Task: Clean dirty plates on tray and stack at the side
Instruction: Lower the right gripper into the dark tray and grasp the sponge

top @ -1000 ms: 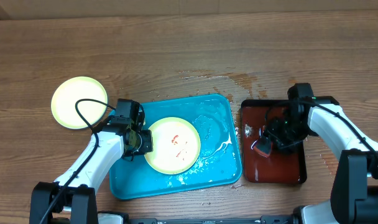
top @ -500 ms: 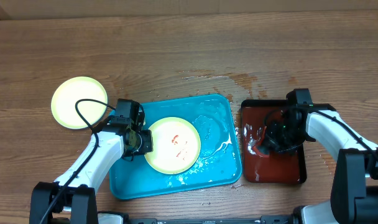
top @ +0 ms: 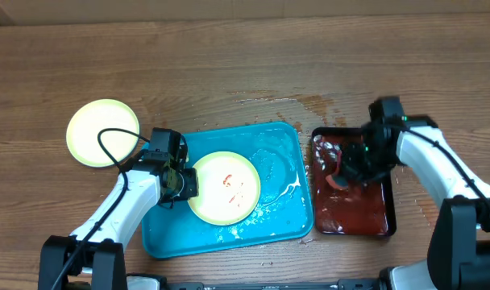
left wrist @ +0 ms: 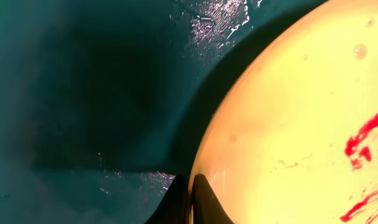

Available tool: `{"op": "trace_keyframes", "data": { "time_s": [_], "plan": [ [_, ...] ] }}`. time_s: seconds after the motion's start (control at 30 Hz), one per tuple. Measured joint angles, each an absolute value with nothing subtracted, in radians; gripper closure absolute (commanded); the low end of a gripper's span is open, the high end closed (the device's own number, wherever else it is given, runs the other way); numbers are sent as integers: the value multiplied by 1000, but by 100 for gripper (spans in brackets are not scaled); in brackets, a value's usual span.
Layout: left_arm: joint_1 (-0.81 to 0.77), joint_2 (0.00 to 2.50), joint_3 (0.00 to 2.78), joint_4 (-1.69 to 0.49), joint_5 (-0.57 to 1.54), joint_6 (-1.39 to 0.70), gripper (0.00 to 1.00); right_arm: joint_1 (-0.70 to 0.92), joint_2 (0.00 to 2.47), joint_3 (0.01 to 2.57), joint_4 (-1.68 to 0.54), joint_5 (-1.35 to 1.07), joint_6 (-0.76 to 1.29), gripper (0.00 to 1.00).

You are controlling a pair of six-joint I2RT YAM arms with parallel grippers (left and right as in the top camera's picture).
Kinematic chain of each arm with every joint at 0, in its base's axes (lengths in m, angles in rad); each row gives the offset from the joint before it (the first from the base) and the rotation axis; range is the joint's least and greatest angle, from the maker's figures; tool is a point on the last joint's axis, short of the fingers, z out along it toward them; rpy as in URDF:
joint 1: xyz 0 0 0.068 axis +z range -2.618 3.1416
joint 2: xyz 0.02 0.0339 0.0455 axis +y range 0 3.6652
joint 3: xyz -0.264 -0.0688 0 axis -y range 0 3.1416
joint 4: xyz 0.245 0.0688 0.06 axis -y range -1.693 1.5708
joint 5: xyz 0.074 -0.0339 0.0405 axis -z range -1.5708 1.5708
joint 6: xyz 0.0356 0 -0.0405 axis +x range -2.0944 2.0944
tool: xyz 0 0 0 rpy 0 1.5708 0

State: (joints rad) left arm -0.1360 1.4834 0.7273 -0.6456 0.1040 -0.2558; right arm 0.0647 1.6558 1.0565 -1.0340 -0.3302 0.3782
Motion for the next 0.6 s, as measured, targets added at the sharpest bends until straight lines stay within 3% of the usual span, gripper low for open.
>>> {"op": "trace_keyframes", "data": {
  "time_s": [0.23,0.6],
  "plan": [
    [-138,1483,727,-647,104,-259,96,105,1641,1122,-1171,-193,347,96],
    [-138,1483,728,-695,70,-502,96,105,1641,923,-1051,-126,422,96]
  ]
}}
